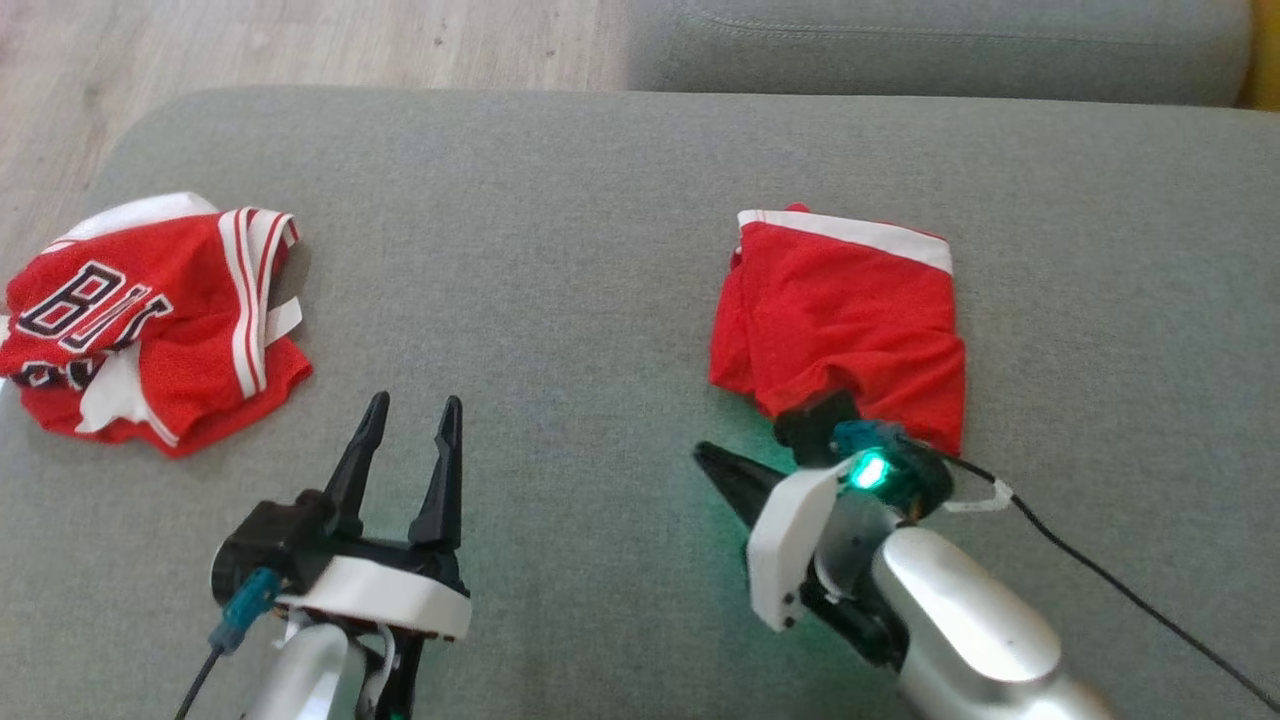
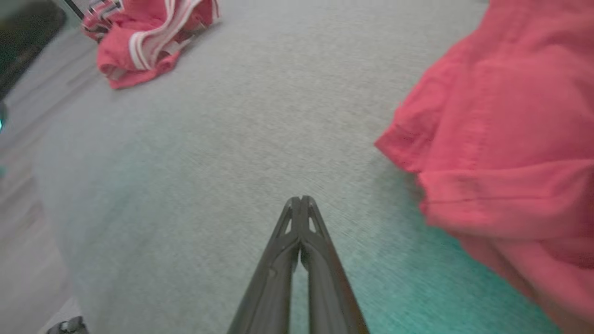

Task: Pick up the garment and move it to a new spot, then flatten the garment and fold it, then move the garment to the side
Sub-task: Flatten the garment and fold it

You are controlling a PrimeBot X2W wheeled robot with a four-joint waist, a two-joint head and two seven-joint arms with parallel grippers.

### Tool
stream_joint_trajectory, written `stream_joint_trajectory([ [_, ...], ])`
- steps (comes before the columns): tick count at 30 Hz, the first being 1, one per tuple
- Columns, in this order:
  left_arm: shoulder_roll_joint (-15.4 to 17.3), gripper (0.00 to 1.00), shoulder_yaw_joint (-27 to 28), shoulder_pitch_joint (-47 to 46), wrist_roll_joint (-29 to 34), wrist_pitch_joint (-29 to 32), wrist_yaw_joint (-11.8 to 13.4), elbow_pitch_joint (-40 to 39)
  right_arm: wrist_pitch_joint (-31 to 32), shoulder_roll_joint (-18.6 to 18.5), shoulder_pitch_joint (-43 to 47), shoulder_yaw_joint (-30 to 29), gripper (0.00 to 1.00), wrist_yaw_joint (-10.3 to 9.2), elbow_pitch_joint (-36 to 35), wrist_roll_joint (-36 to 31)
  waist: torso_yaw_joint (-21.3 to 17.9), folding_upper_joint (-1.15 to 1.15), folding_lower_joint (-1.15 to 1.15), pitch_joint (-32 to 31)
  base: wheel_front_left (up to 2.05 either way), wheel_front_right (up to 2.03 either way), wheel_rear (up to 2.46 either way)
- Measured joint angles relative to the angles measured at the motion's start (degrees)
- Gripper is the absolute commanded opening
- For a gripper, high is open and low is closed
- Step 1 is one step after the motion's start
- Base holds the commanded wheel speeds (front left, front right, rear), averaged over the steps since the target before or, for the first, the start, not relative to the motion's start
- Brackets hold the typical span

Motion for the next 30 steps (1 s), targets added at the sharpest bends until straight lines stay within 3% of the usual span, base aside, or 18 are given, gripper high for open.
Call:
stream_joint_trajectory([
  [4, 0.0, 1.0, 0.54, 0.02, 0.0, 0.0, 0.01, 0.01, -2.98, 0.7, 0.08, 1.0, 0.0, 0.0, -3.16, 4.66, -0.81, 0.0, 0.0, -0.67, 0.0, 0.0, 0.0],
  [5, 0.0, 1.0, 0.7, 0.05, 0.0, 0.0, 0.01, 0.0, -4.3, 0.84, 0.12, -0.02, 0.23, 0.0, -4.16, 5.31, -1.04, 0.0, 0.0, -0.87, 0.0, 0.0, 0.0],
  [6, 0.0, 1.0, 0.91, 0.11, 0.0, 0.0, 0.04, 0.0, -5.92, 0.85, 0.23, -1.6, 0.75, 0.0, -5.31, 5.69, -1.27, 0.0, 0.0, -1.12, 0.0, 0.0, 0.0],
  [7, -0.01, 1.0, 1.25, 0.23, 0.0, 0.0, 0.11, -0.01, -7.44, 0.84, 0.44, -3.64, 1.0, 0.0, -6.28, 5.89, -1.52, 0.0, 0.0, -1.4, 0.0, 0.0, 0.0],
  [13, 0.15, 1.0, 3.99, 2.09, -0.42, 0.0, 0.58, -0.07, -12.73, -0.01, 6.89, -18.63, 1.0, 0.0, -12.8, 2.45, -3.28, 0.0, 0.0, -3.54, 0.0, 0.0, 0.0],
  [19, 0.42, 1.0, 6.51, 5.39, -0.82, 0.01, 1.58, -0.05, -10.94, -1.13, 16.2, -30.86, 1.0, 0.0, -18.96, -5.28, -6.06, 0.0, -0.01, -5.87, 0.0, 0.0, 0.0],
  [30, 1.1, 1.0, 9.88, 7.43, -0.73, 0.01, 2.54, 0.54, -6.09, -0.56, 20.86, -35.06, 1.0, 0.0, -21.59, -6.93, -10.02, 0.0, -0.01, -7.65, 0.0, 0.0, 0.0],
])
